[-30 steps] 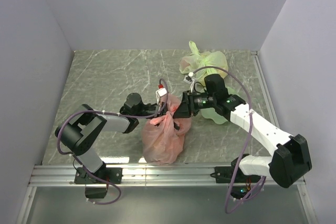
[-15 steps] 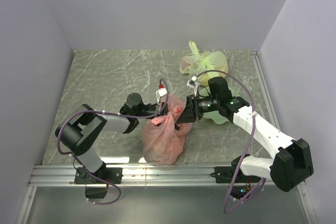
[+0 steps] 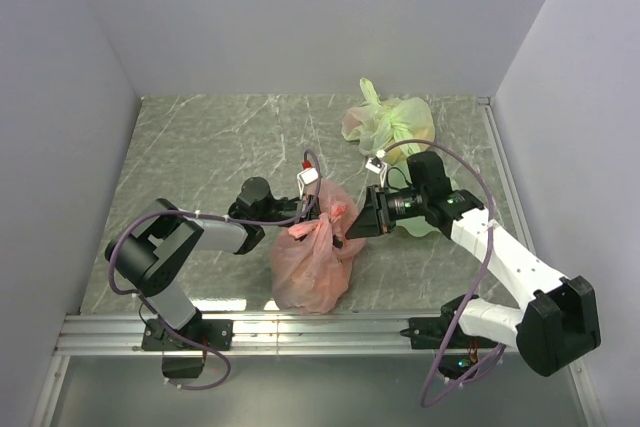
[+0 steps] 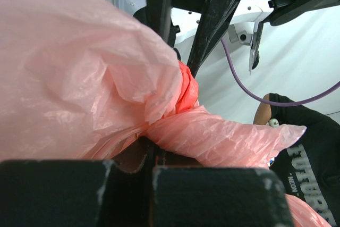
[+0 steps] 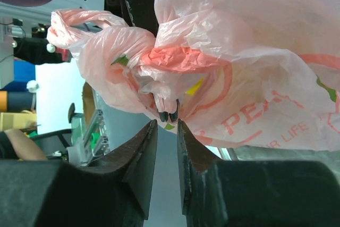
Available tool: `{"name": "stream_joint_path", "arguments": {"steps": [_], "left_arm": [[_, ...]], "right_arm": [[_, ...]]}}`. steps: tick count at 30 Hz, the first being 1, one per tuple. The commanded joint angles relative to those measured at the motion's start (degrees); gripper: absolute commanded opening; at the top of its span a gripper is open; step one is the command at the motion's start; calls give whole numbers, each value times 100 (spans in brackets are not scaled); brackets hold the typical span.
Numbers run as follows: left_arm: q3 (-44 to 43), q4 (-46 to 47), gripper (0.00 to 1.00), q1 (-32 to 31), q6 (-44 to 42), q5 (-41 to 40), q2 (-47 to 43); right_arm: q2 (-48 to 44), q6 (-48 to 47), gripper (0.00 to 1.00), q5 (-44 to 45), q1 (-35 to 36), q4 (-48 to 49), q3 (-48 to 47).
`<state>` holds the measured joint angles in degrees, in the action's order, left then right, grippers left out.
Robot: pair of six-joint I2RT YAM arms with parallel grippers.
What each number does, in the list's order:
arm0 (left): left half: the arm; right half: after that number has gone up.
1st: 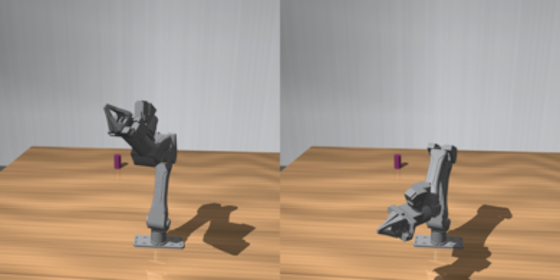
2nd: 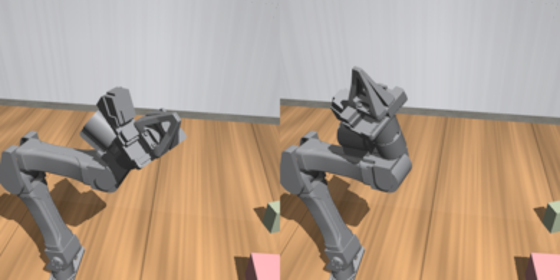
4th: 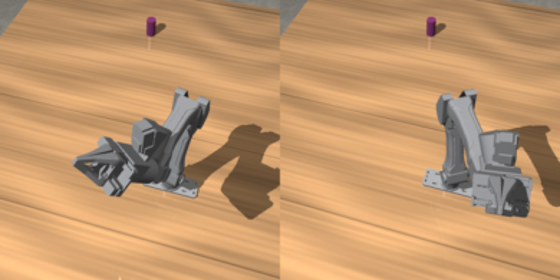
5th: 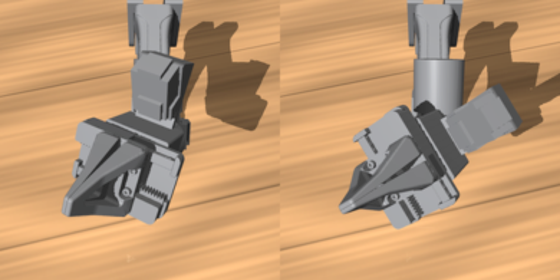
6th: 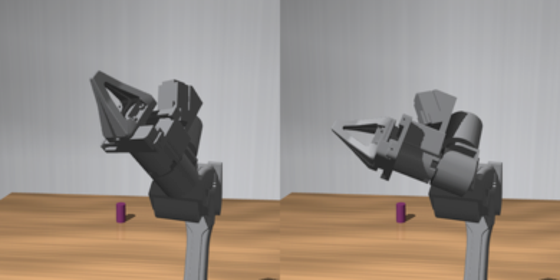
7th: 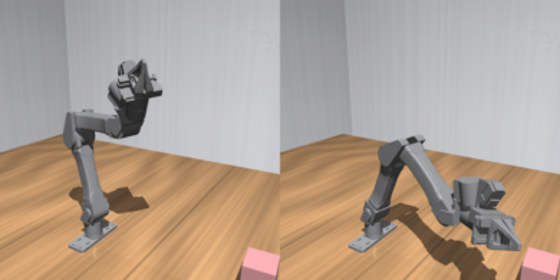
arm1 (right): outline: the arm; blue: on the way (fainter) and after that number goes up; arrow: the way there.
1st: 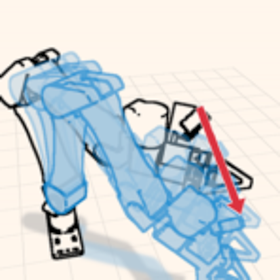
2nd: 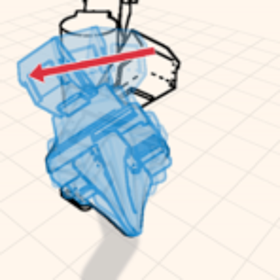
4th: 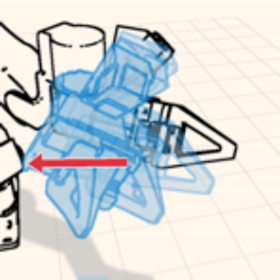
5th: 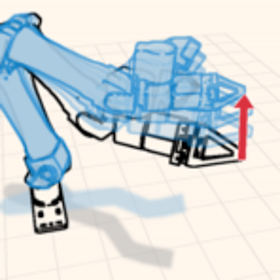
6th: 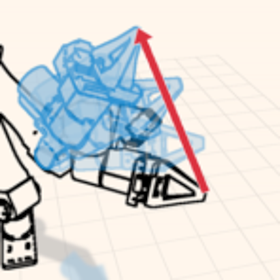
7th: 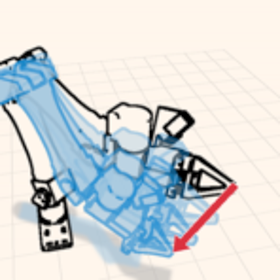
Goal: Place the fake fruits into the plastic bag and tie a complex knot
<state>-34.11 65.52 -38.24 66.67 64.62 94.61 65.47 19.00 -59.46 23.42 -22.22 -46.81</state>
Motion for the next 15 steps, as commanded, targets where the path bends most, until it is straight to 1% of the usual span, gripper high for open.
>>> {"name": "stream_joint_path", "arguments": {"steps": [1, 6, 15], "left_arm": [[-201, 269, 0, -52, -85, 15, 14], [-219, 260, 0, -52, -93, 16, 23], [-219, 242, 0, -61, -111, 24, 14]], "right_arm": [[0, 270, 33, -101, 66, 490, 84], [228, 455, 35, -83, 180, 876, 58], [466, 367, 36, -39, 400, 1000, -100]]}}
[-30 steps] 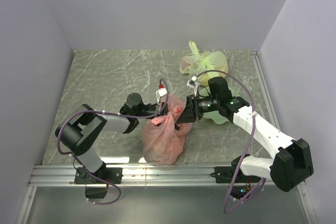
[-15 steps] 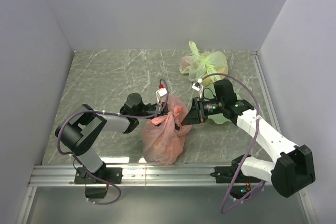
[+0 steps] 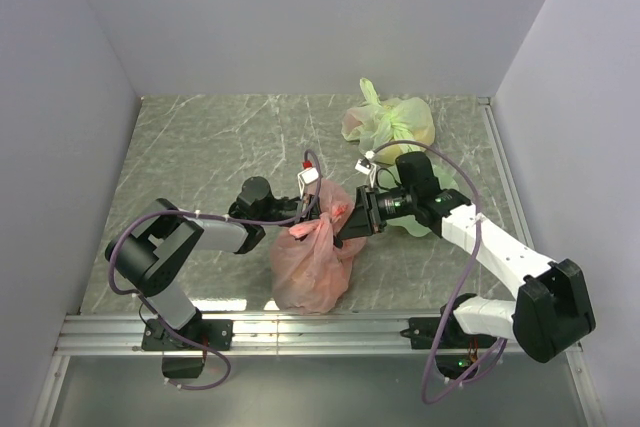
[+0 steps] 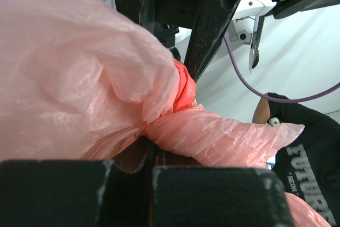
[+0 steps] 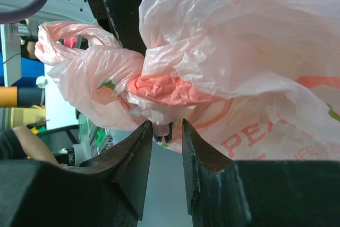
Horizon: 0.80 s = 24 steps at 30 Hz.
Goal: Place the fake fruits into the plastic bag and tie a complex knot
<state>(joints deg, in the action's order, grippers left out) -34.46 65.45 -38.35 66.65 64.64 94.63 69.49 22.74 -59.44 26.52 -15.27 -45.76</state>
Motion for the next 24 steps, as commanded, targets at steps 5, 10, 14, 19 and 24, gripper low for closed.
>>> {"name": "stream_joint_path", "arguments": {"steps": [5, 10, 14, 19, 24], "left_arm": [[-184, 266, 0, -50, -100, 40, 29], [-202, 284, 0, -68, -91, 49, 56], [-219, 162, 1, -59, -144, 57, 3], [-289, -715, 17, 20, -764, 101, -295], [-561, -3584, 36, 581, -2513, -4, -1138]], "right_arm": [[56, 2, 37, -103, 151, 366, -241], [55, 81, 26, -147, 160, 498, -188], [29, -181, 0, -112, 178, 279, -249], [-85, -525, 0, -103, 151, -37, -302], [-199, -1166, 0, 107, 125, -467, -486]]}}
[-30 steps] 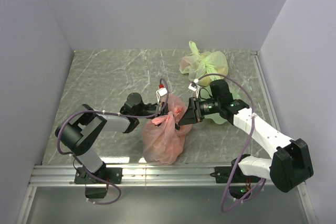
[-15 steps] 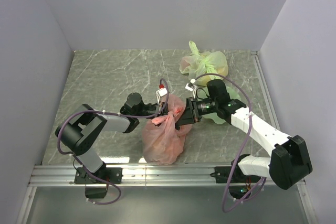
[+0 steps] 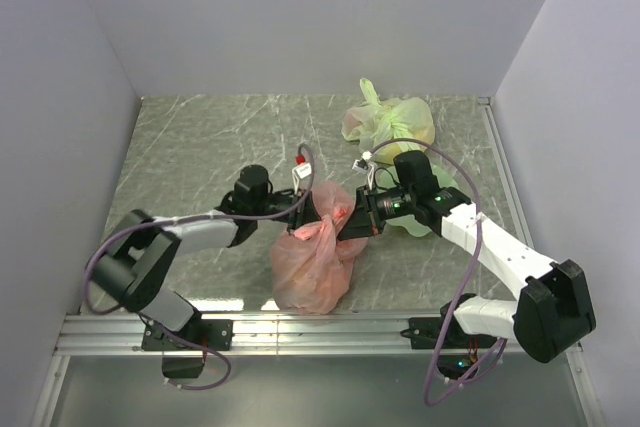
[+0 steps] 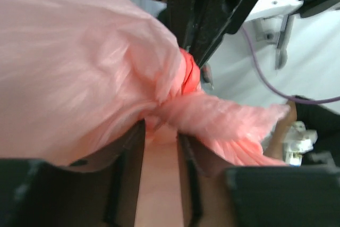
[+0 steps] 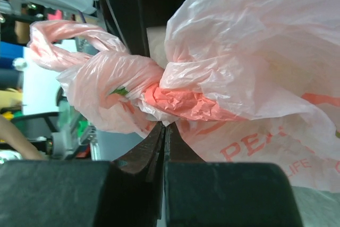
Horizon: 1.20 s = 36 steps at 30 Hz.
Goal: Place the fake fruits into the plastic bag and tie a complex knot
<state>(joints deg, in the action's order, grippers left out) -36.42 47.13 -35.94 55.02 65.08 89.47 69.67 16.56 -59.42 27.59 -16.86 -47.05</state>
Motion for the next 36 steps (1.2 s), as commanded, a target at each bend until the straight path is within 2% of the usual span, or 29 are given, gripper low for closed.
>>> {"name": "stream_joint_path", "arguments": {"steps": [1, 3, 4, 5, 6, 7, 8, 9, 11, 12, 14, 17, 22, 23, 28, 31, 36], "left_arm": [[-522, -2857, 37, 464, -2163, -57, -885], [-663, -3996, 46, 937, -2959, -48, -1159], [-795, -4445, 47, 1131, -3719, 4, -1273], [-900, -5624, 49, 1334, -4153, 57, -1474], [-1015, -6184, 53, 1727, -4628, 84, -1572], [-1329, -6938, 58, 1888, -5894, 66, -1660], [-1524, -8251, 59, 2107, -6577, 66, -1792], [-1743, -8986, 70, 2153, -7932, 14, -1845], [-2227, -10130, 72, 2162, -8803, -328, -2056], [-2316, -10284, 88, 2162, -9268, -425, -2161], [-2483, -10452, 99, 2162, -9509, -628, -2512], [-2641, -10339, 99, 1874, -9668, -995, -2891], [-2554, -9094, 99, 775, -8861, -1936, -3374], [-2536, -8943, 99, 460, -8773, -2138, -3392], [-2711, -8327, 99, -114, -8386, -2772, -3077], [-2923, -8142, 93, -281, -8114, -2782, -2805], [-2950, -7860, 71, -449, -7744, -2729, -2531]], "right_arm": [[-199, -627, 0, 141, 1, -396, -401], [-173, -759, 0, 167, 9, -536, -472], [-173, -794, 0, 211, 9, -572, -489], [-147, -820, 0, 211, 9, -590, -507], [-147, -856, 0, 229, 9, -642, -516], [-129, -882, 0, 255, 9, -669, -542], [-103, -917, 0, 273, 9, -695, -560], [-94, -935, 0, 282, 0, -748, -577], [-68, -970, 0, 308, 1, -783, -586], [-67, -988, 0, 325, 9, -818, -595], [-33, -1023, 0, 334, 9, -862, -630], [-6, -1058, 0, 352, 27, -924, -674], [12, -1023, 0, 378, 35, -907, -665], [29, -1032, 0, 387, 35, -933, -665], [29, -1058, 0, 413, 44, -924, -657], [56, -1102, 0, 379, 62, -968, -692], [55, -1304, 0, 361, 62, -1205, -771]]}}
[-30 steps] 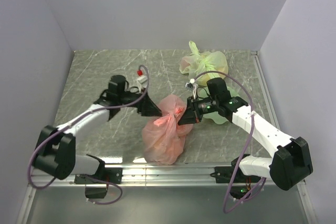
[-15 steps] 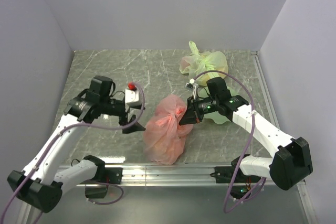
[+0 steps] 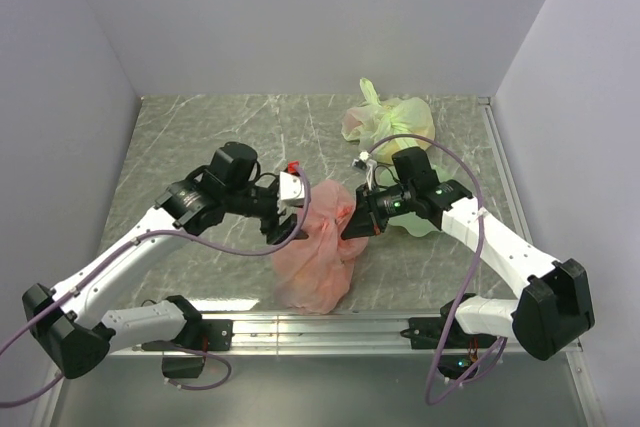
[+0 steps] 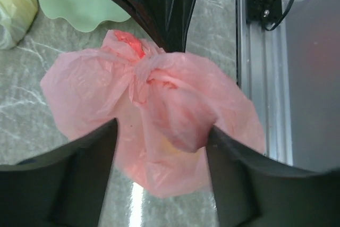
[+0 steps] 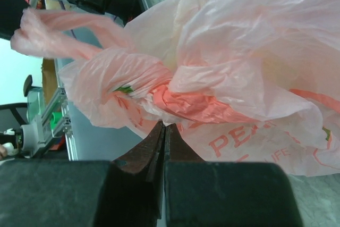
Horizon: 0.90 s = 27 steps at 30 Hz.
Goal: Place the fake fruits into the plastic bag and tie a complex knot
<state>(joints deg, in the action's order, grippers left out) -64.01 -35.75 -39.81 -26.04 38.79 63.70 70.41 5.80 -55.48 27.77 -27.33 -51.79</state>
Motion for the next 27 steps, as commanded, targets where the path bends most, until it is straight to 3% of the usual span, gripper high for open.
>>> {"name": "stream_joint_path", "arguments": {"steps": [1, 4, 5, 6, 18, 27], "left_arm": [[-208, 402, 66, -62, 363, -38, 133], [-200, 200, 28, -53, 363, 32, 309], [-174, 174, 8, -44, 380, -2, 318], [-78, 191, 1, -35, 502, -46, 318], [810, 982, 0, 1792, 2260, -502, -59], [1319, 376, 0, 2777, 1928, -978, -244]], "right_arm": [[-1, -351, 0, -50, 53, -211, -323], [51, -675, 0, 2, 18, -509, -419], [69, -764, 0, 46, 9, -693, -454], [69, -852, 0, 64, 1, -782, -507], [-265, -2091, 0, 863, -534, -2214, -455], [-125, -3172, 0, 1497, -1520, -2803, -454]]}}
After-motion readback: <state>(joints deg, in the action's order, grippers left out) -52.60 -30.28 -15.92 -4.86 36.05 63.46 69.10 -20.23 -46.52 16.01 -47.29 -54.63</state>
